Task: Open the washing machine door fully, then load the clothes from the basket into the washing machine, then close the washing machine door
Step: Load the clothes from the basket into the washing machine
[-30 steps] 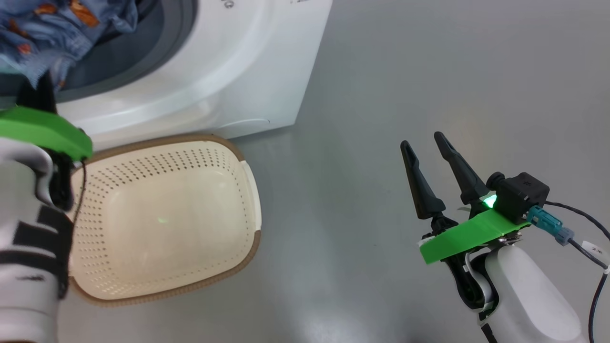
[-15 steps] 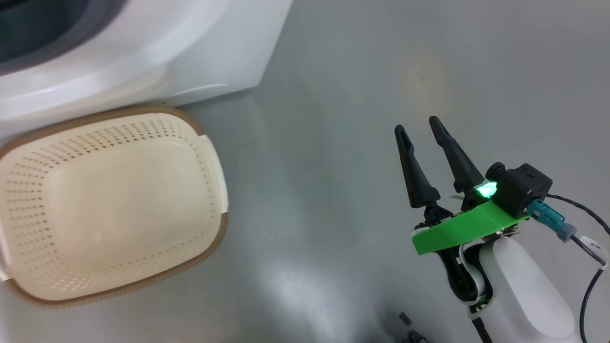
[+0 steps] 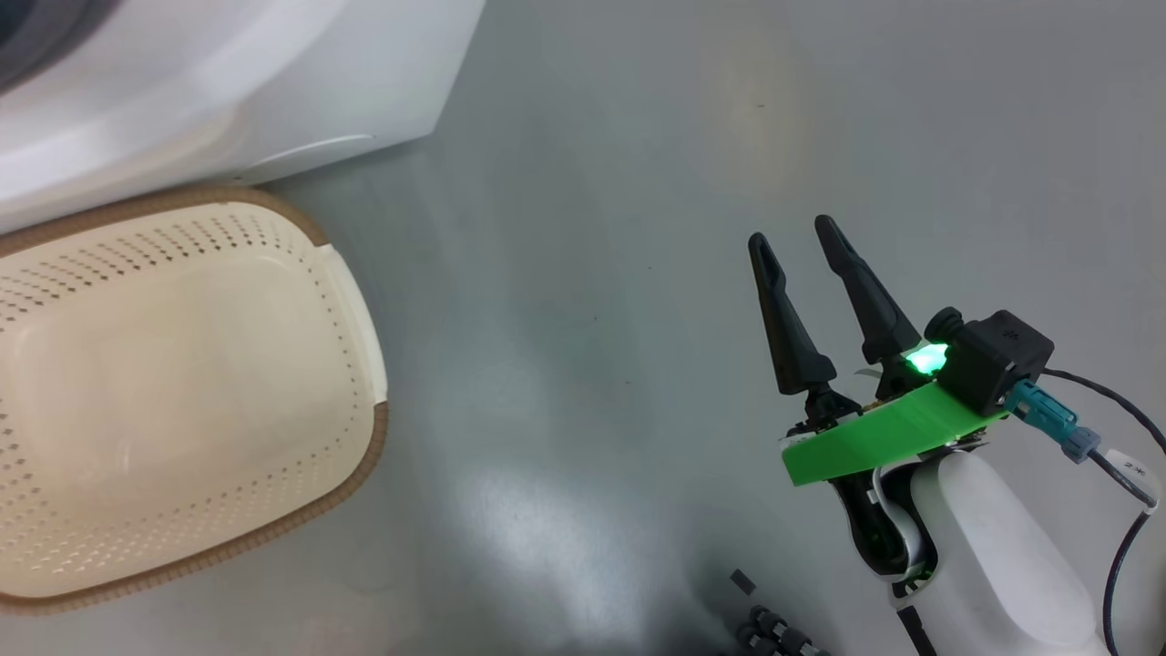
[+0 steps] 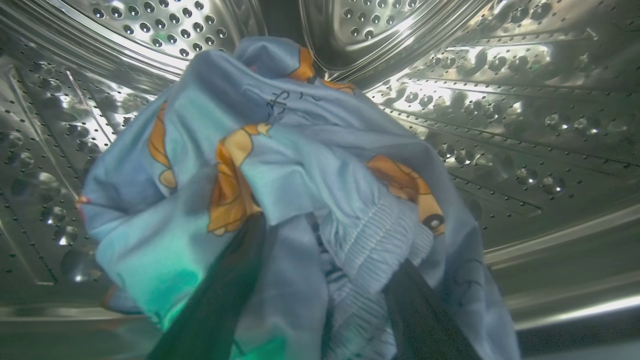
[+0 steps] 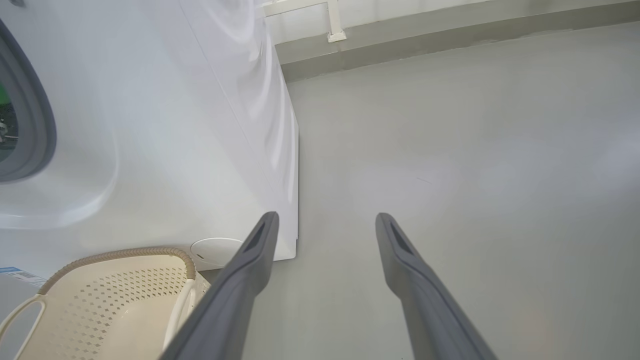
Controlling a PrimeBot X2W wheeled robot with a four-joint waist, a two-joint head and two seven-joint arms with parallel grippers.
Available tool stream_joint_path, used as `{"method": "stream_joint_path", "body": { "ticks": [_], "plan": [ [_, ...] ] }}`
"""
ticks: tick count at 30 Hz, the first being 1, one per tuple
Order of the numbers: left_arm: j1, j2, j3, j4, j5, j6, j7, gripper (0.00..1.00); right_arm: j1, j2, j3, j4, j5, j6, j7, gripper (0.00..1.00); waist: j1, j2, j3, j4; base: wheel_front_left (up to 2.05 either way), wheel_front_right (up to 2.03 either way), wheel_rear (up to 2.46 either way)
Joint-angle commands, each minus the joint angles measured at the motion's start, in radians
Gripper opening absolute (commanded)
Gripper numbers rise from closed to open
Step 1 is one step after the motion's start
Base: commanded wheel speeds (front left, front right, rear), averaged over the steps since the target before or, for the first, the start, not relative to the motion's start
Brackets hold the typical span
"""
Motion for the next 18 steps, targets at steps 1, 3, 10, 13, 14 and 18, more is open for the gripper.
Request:
{"method": "stream_joint_path", "body": {
  "ticks": [1,3,10,13,14,18],
  "plan": [
    [0.006,0.028,0.007,-0.012,-0.004,-0.001,0.005,1.00,0.006,0.002,0.022,-0.018,0.002,0.004,-0.008,1.00,0.0000,-0.0001,-0.012,0.013,0.00,0.00,0.00],
    [0.020,0.017,0.008,-0.009,-0.014,-0.004,-0.003,1.00,-0.001,0.002,0.022,-0.011,0.000,0.004,-0.008,1.00,0.0000,-0.0001,-0.022,0.023,0.00,0.00,0.00],
    [0.104,-0.019,0.005,-0.023,-0.046,-0.013,-0.132,1.00,-0.011,0.002,0.018,0.011,-0.011,0.004,-0.008,1.00,0.0000,-0.0001,-0.073,0.061,0.00,0.00,0.00],
    [0.152,-0.034,0.009,-0.028,-0.068,-0.015,-0.195,1.00,-0.015,-0.001,0.024,0.017,-0.012,0.004,-0.008,1.00,0.0000,-0.0001,-0.103,0.075,0.00,0.00,0.00],
    [0.170,-0.040,0.006,-0.032,-0.075,-0.015,-0.213,1.00,-0.016,-0.003,0.026,0.019,-0.011,0.004,-0.008,1.00,0.0000,-0.0001,-0.114,0.079,0.00,0.00,0.00],
    [0.252,-0.053,-0.023,-0.063,-0.095,-0.016,-0.266,1.00,-0.017,-0.011,0.037,0.034,-0.006,0.004,-0.008,1.00,0.0000,-0.0001,-0.165,0.099,0.00,0.00,0.00]
  ]
}}
